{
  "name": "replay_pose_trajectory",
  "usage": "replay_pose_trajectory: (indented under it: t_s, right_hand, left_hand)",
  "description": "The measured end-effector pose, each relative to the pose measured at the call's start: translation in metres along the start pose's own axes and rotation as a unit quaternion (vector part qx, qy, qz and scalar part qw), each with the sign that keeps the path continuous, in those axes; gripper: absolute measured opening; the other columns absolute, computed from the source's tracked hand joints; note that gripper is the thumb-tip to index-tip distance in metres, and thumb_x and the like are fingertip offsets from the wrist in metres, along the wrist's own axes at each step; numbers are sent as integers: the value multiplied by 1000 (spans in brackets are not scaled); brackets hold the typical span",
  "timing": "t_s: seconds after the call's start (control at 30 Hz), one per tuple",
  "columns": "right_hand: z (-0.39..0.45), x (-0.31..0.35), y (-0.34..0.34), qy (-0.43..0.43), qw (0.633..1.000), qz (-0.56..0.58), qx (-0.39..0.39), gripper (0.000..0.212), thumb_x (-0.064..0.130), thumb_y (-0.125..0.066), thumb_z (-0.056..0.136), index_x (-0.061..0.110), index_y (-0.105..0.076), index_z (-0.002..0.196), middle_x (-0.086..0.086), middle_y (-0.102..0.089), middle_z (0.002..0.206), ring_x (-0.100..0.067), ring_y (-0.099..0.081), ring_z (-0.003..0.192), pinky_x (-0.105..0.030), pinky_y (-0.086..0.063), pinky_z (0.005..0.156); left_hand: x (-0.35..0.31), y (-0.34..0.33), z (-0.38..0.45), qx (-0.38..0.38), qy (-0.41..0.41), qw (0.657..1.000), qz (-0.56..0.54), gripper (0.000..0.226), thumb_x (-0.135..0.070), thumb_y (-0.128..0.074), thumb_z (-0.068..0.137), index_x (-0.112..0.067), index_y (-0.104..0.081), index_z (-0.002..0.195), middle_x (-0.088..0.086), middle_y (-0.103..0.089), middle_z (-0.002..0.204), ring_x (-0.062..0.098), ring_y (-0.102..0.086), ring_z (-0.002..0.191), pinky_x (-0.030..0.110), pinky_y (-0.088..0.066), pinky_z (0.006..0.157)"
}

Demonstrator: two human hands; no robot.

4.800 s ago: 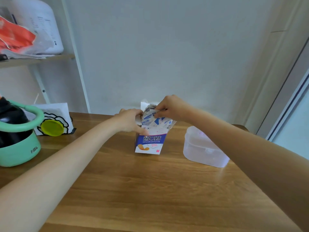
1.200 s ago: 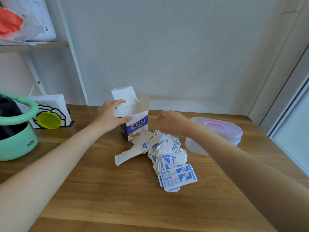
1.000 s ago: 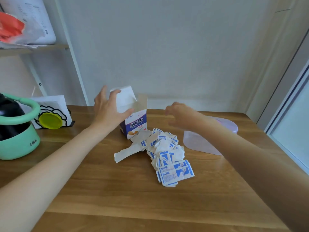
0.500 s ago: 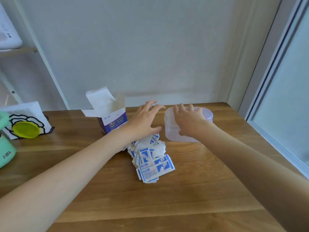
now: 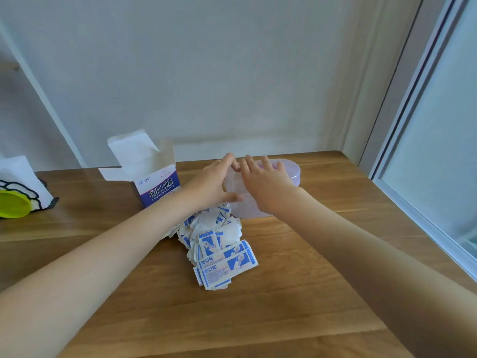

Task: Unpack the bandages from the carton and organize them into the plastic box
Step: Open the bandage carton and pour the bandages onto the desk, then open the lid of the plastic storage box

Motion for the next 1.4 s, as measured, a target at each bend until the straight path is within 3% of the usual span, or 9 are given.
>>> replay_pose_trajectory:
  t_s: [0.13, 0.33, 0.5, 0.73, 0.87, 1.0, 1.17, 1.3, 1.4]
  right_hand:
    - [-4, 6, -1, -20, 1000, 3, 23, 91, 16, -62, 84, 3, 2, 146, -14, -3, 156, -40, -7, 142, -53, -23, 112]
    - [-8, 11, 0, -22, 999, 13, 34, 82, 23, -55, 87, 4, -2, 146, -16, -8, 154, -41, -6, 143, -56, -21, 111]
    - [5, -15, 30, 33, 991, 103, 85, 56, 22, -57, 85, 6, -37, 135, -9, -30, 143, -30, -41, 128, -41, -41, 100]
    - [43, -51, 55, -33, 992, 119, 2, 35, 24, -49, 91, 5, -58, 119, -15, -56, 124, -31, -53, 115, -33, -45, 86]
    - [58, -60, 36, -133, 981, 130, -56, 29, 0, -44, 87, 7, -55, 113, -15, -59, 114, -33, -58, 104, -31, -40, 72]
    - [63, -65, 26, -163, 977, 115, -82, 32, 6, -50, 87, 7, -44, 118, -12, -52, 118, -33, -51, 111, -34, -40, 77]
    - [53, -54, 14, -76, 982, 171, 28, 37, 24, -56, 87, 12, -53, 121, -9, -50, 125, -29, -48, 117, -35, -41, 91]
    - [13, -33, 32, 37, 969, 236, -68, 29, 19, -53, 89, 11, -59, 116, -8, -56, 117, -25, -53, 109, -27, -39, 83]
    - [-23, -8, 49, 138, 953, 263, -57, 9, 21, -58, 87, 18, -64, 94, 3, -61, 91, -17, -59, 90, -20, -44, 70]
  left_hand:
    - [-2, 1, -3, 2, -2, 1000, -3, 54, -31, -73, 76, -14, -39, 115, -8, -42, 105, 12, -44, 96, 20, -34, 67]
    - [-3, 0, -6, 0, 3, 1000, 0, 53, -31, -72, 78, -15, -38, 115, -7, -43, 102, 11, -44, 88, 13, -29, 57]
    - [6, 0, -2, 3, 42, 998, -51, 92, -30, -80, 68, -25, -22, 140, 3, -44, 139, 19, -47, 121, 22, -39, 88]
    - [11, -9, -1, 18, 83, 986, -142, 117, -26, -79, 71, -22, 9, 148, -2, -50, 139, 14, -45, 129, 24, -32, 102]
    - [14, -10, 0, 18, 83, 988, -131, 118, -29, -79, 70, -26, 9, 148, -3, -53, 135, 14, -45, 128, 26, -34, 101]
    - [15, -8, 2, 32, 71, 992, -100, 112, -31, -78, 71, -28, 4, 148, -1, -53, 134, 15, -46, 127, 25, -36, 94]
    - [16, -10, 3, 35, 60, 996, -58, 105, -33, -76, 73, -31, -2, 147, 1, -45, 141, 18, -42, 130, 31, -39, 100]
    - [14, -3, -7, 33, 29, 999, -30, 98, -34, -76, 73, -28, -13, 147, -2, -36, 147, 17, -36, 135, 30, -38, 105]
    - [13, 11, -30, -42, -13, 999, -17, 57, -29, -70, 80, -23, -45, 132, -5, -44, 134, 12, -43, 124, 21, -37, 95]
Point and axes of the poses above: each hand's wrist, its own z-axis towards the middle knuckle, its own y-axis out of the back of the hand, x = y × z, the point moved 2 cm from there along z, towards the middle knuckle
